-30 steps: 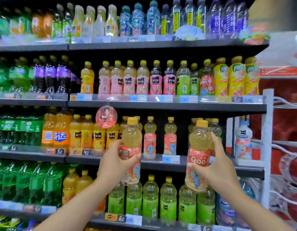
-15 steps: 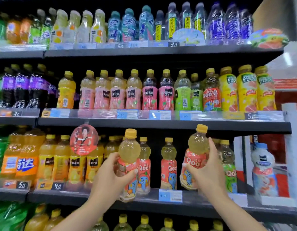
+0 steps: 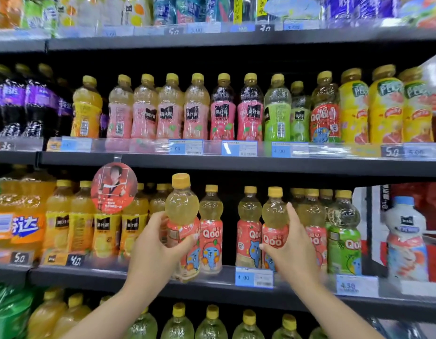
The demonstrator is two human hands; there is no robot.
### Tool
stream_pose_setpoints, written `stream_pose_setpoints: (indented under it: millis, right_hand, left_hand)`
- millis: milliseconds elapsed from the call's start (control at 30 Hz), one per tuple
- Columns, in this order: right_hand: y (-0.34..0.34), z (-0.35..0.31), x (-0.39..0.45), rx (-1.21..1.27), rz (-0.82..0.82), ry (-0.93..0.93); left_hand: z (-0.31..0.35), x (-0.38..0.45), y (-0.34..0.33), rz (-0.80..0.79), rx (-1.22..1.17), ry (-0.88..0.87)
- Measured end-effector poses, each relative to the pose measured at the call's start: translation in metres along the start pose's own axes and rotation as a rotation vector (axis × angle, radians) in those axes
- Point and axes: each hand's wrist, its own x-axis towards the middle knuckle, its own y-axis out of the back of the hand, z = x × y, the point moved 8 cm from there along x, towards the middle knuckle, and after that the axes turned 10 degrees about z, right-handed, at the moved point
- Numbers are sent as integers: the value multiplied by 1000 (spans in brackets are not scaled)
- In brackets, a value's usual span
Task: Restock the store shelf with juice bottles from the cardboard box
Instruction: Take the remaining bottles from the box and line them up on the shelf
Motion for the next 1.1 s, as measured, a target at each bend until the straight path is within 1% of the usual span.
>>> stream_pose_setpoints:
  millis: [67,233,533,633,733,867,933,1000,1100]
  right_hand:
    - [-5,3,0,-2,0,-22]
    - [-21,2,8,-68,-26,-4]
    - [-47,1,5,-80,-137,-7]
    - [-53,2,-4,-167,-143,-2]
    - [-57,3,-6,-284,-99,-14]
    - [-67,9,-5,-353,-94,-106]
    - [-75,9,-2,-370,-105,-119]
    - [-87,9,4,-340,-148,-107]
    - [-107,10,9,-210,-265,-119]
  left_hand:
    - [-3,0,-1,-8,6,7]
    - [-12,1,-4,-19,41,9]
    - [-24,0,2,-30,49,22]
    - [-30,0,5,-26,60,25]
    - [-32,-2,7,-33,62,29]
    - [-37,-3,13,-32,38,45]
    - [-41,-3,16,-26,25,52]
    - [-43,-3,18,-22,15,53]
    - [-47,-3,20,-22,15,60]
